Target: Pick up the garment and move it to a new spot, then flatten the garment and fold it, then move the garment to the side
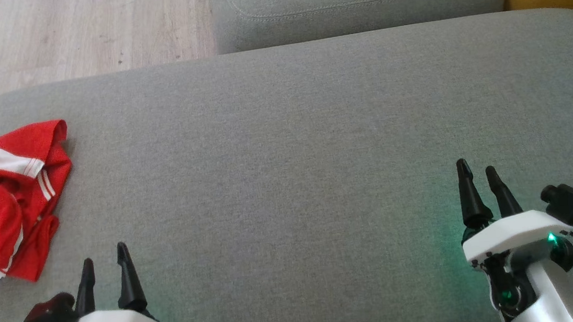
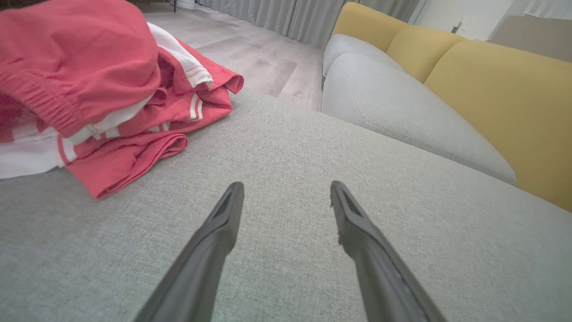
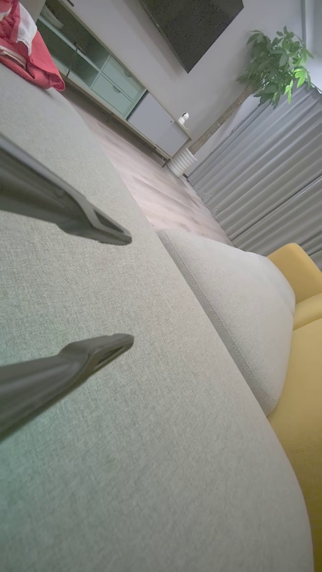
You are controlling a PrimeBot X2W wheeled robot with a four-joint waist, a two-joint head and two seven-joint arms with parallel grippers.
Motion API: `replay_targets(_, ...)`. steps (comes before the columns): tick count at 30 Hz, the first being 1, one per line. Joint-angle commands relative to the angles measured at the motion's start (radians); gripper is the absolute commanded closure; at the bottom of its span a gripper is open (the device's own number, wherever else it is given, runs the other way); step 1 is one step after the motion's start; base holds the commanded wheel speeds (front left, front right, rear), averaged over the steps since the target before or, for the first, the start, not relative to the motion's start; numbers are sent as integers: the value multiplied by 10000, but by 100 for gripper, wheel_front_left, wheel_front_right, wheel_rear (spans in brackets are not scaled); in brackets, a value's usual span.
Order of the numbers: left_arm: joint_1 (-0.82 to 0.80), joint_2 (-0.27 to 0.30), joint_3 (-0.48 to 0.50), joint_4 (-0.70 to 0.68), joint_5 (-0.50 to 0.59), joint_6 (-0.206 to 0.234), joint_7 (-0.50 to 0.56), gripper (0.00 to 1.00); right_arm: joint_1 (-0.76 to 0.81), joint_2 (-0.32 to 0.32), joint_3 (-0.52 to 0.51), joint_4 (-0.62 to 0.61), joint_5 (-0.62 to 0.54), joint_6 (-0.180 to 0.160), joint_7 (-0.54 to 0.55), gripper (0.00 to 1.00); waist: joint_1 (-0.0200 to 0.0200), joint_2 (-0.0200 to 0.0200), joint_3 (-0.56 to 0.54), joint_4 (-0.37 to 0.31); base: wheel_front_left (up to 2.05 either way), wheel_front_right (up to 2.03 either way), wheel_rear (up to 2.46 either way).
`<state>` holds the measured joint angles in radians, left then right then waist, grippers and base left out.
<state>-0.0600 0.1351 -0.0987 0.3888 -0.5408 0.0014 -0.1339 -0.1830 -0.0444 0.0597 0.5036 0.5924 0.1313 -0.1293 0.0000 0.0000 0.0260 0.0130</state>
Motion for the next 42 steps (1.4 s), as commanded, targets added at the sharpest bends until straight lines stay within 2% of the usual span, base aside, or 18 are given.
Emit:
replay_targets(1,-536,248,140,-237,312,112,-136,0,-628,-38,228,-242,-298,-4,-176,0,0,0,2,1,0,0,0)
replay_targets(19,-533,406,-96,-134,2530,455,-663,0,-842,-47,242,113,-2505,-5,-706,0,0,0,62,-22,0,0,0)
replay_targets(28,-368,301,75,-116,3348,637,-898,0,-782,-52,29,289,-3435,-5,-942,0,0,0,61,-50,0,0,0)
replay_targets(42,-446,361,292,-6,5030,622,-1278,0,-1040,-59,133,558,-4962,-6,-1324,0,0,0,288,39,0,0,0)
